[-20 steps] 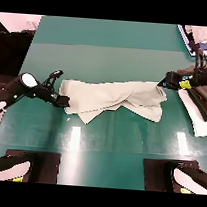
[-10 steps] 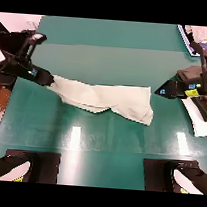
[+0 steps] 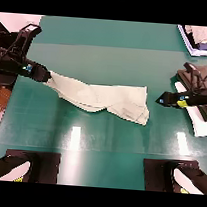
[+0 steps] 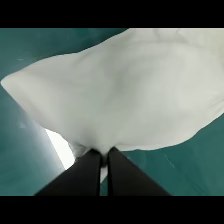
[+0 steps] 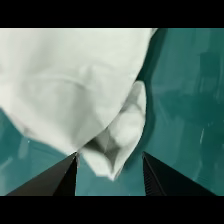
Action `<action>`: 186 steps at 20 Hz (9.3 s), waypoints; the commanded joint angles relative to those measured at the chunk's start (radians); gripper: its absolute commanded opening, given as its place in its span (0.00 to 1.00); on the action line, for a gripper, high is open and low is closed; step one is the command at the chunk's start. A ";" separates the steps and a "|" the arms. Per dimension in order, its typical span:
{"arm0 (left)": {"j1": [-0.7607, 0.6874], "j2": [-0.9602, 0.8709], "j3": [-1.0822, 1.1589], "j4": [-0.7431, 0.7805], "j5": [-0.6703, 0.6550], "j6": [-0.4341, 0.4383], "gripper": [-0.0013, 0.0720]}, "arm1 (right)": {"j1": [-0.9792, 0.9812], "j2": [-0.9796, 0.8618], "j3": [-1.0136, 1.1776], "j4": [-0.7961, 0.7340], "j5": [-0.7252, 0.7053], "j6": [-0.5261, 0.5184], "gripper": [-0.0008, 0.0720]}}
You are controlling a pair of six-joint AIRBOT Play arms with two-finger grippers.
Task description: Fold the shirts.
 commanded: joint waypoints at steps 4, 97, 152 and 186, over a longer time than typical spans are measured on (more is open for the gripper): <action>0.001 0.001 0.002 -0.003 0.000 -0.025 0.06 | -0.007 -0.303 0.011 0.127 -0.182 -0.077 0.62; 0.225 -0.600 0.012 -0.341 0.187 0.377 0.46 | -0.024 -0.453 0.906 0.121 0.441 -0.002 0.60; 0.141 -0.145 0.150 -0.155 0.033 -0.068 0.05 | -0.269 -0.027 -0.228 0.209 -0.008 -0.148 0.03; 0.141 -0.138 0.136 -0.018 0.124 -0.155 0.05 | -0.133 -0.400 0.897 -0.055 0.448 0.118 0.03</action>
